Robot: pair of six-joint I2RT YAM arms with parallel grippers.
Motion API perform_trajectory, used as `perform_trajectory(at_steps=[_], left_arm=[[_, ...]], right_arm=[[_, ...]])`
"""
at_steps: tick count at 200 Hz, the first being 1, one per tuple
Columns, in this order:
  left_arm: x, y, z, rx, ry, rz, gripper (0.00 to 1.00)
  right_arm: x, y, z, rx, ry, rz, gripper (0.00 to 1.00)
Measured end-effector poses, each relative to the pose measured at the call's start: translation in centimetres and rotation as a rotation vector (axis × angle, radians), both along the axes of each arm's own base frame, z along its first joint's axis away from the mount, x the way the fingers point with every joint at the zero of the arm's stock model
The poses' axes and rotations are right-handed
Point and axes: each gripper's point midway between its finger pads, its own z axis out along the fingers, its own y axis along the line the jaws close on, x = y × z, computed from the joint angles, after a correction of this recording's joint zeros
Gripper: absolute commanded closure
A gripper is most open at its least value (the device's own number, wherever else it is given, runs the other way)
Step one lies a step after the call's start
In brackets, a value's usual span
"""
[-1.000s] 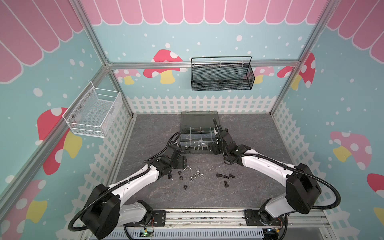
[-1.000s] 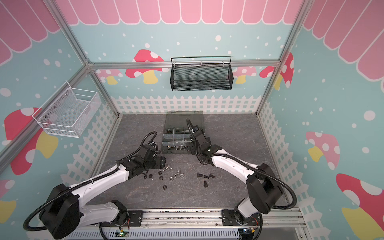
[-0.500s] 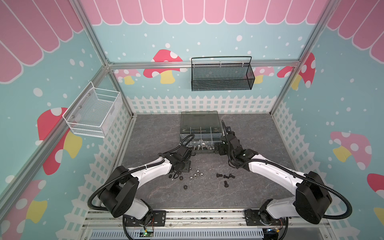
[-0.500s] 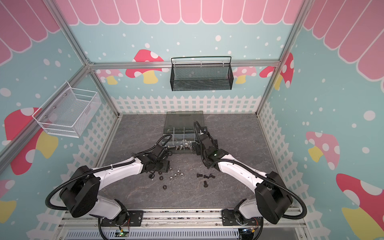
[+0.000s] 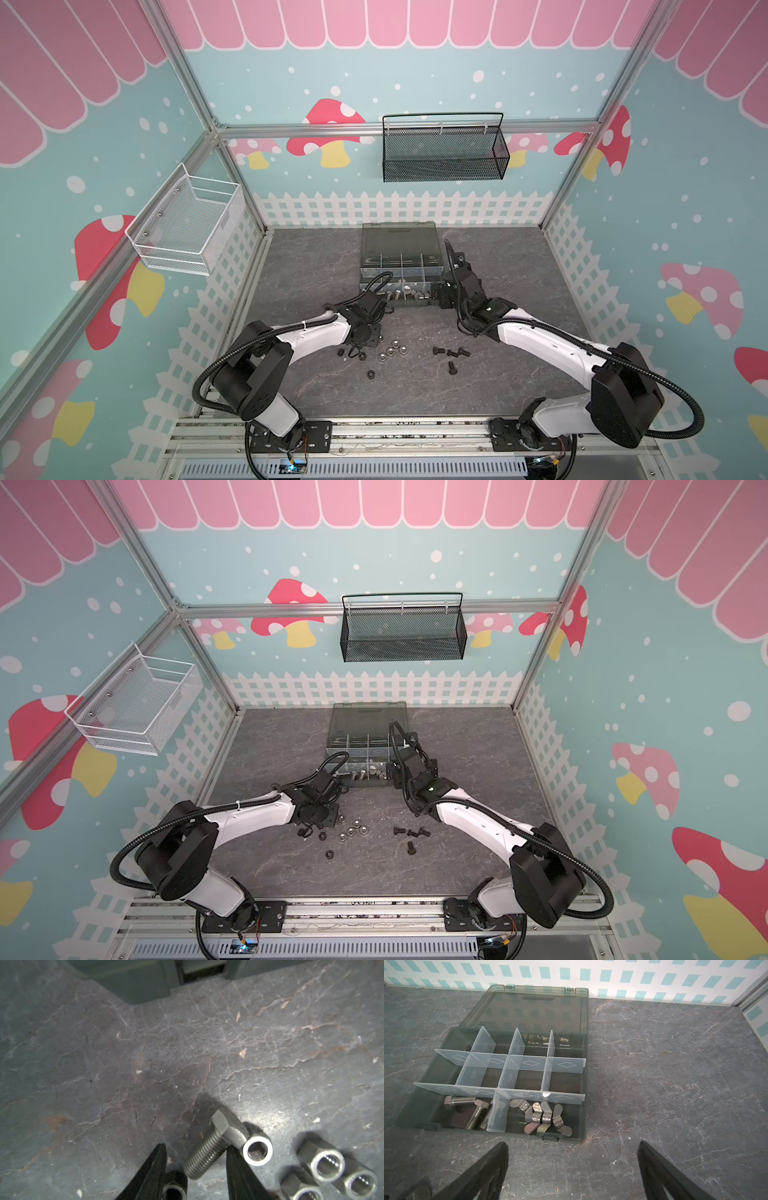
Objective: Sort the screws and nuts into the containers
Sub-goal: 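Lower the left gripper and close it on a silver bolt while the right arm withdraws, then carry the silver bolt with the left gripper over the bolt compartment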
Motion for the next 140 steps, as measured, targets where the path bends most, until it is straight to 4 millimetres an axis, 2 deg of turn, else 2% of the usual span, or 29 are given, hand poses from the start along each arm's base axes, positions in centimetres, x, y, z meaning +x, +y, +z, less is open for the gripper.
perform_trajectory(at_steps=[57,140], left_arm=[[0.44,-0.12,-0.59,0.013,0.006,0.009,0.60],[0.86,-0.36,-0.57,0.003,0.000,0.028,0.84]], right_arm=[[0.08,-0.17,0.01,0.001,0.000,-0.007,0.02],[0.11,-0.22,0.01,0.004,0.000,-0.010,0.02]])
